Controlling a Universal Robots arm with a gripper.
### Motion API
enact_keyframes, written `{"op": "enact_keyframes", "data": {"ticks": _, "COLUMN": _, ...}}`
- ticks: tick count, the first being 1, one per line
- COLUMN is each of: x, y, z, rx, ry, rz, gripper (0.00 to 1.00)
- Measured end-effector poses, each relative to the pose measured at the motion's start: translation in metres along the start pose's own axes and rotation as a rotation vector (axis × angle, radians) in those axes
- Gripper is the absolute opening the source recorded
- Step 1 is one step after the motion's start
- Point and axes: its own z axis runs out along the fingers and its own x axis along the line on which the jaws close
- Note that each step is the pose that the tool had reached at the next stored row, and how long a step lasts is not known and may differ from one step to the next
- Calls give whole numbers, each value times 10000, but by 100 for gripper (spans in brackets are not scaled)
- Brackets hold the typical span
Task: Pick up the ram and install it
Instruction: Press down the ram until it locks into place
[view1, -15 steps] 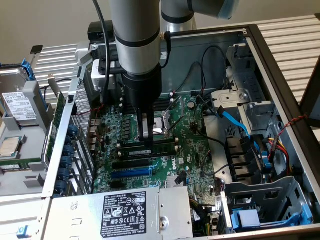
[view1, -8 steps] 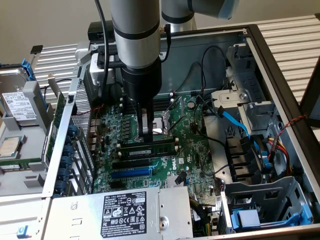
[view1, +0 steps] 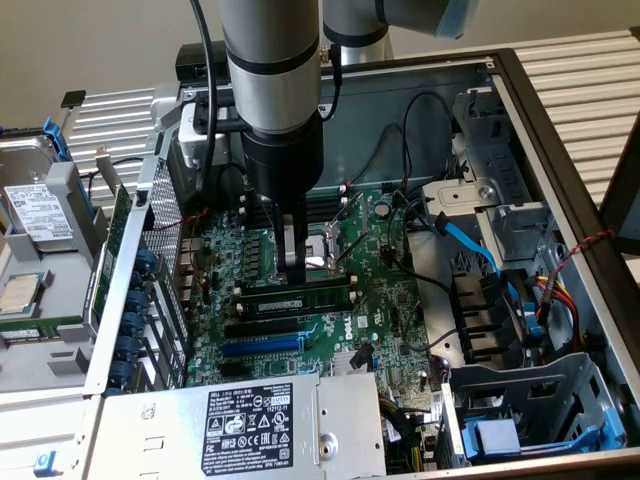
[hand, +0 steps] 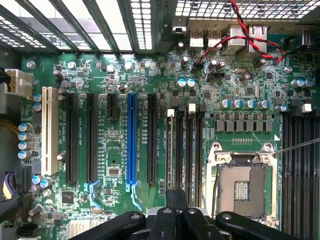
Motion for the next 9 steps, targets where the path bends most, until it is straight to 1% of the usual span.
{"op": "enact_keyframes", "data": {"ticks": 7, "x": 0, "y": 0, "z": 0, "rx": 0, "ry": 1, "rz": 0, "gripper": 11}}
{"op": "enact_keyframes", "data": {"ticks": 8, "x": 0, "y": 0, "z": 0, "rx": 0, "ry": 1, "rz": 23, "gripper": 11}}
{"op": "enact_keyframes", "data": {"ticks": 9, "x": 0, "y": 0, "z": 0, "rx": 6, "ry": -1, "rz": 156, "gripper": 11}}
